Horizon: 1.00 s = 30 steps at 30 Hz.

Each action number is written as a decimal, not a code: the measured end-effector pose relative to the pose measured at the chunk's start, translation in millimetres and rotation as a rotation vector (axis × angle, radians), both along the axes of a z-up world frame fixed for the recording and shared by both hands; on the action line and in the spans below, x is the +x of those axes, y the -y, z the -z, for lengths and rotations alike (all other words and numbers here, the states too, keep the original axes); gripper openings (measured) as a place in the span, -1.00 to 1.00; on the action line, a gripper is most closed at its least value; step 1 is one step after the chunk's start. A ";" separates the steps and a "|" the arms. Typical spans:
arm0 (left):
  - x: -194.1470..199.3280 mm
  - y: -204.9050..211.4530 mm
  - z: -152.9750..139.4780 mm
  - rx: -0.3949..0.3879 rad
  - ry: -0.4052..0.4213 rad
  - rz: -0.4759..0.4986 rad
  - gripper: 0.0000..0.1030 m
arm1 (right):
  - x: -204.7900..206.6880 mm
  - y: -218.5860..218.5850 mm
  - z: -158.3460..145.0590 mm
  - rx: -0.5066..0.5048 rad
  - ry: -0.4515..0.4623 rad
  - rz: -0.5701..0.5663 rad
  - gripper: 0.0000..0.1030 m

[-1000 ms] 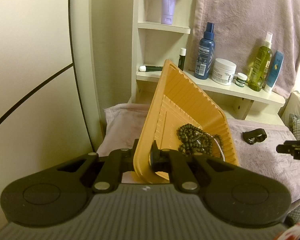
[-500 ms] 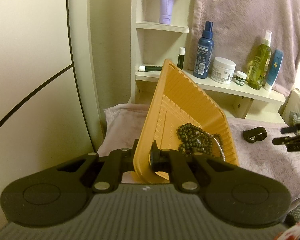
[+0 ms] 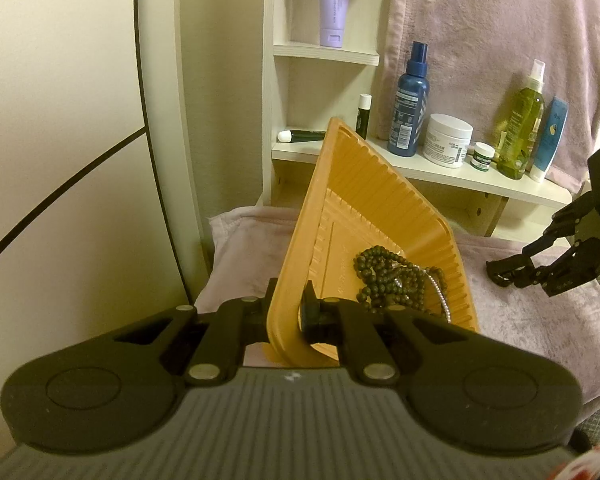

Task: Organize jewelry
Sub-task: 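Move the right gripper to the black watch and grasp its strap, then lift the black watch and carry it toward the orange tray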

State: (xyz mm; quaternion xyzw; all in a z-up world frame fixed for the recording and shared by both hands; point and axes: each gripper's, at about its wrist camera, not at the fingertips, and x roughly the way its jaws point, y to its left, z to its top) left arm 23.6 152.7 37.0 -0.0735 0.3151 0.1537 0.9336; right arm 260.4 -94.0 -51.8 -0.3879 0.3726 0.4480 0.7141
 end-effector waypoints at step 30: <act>-1.9 0.7 -0.9 0.001 0.004 0.002 -0.84 | -64.5 47.9 -29.3 0.332 -0.160 0.452 -0.56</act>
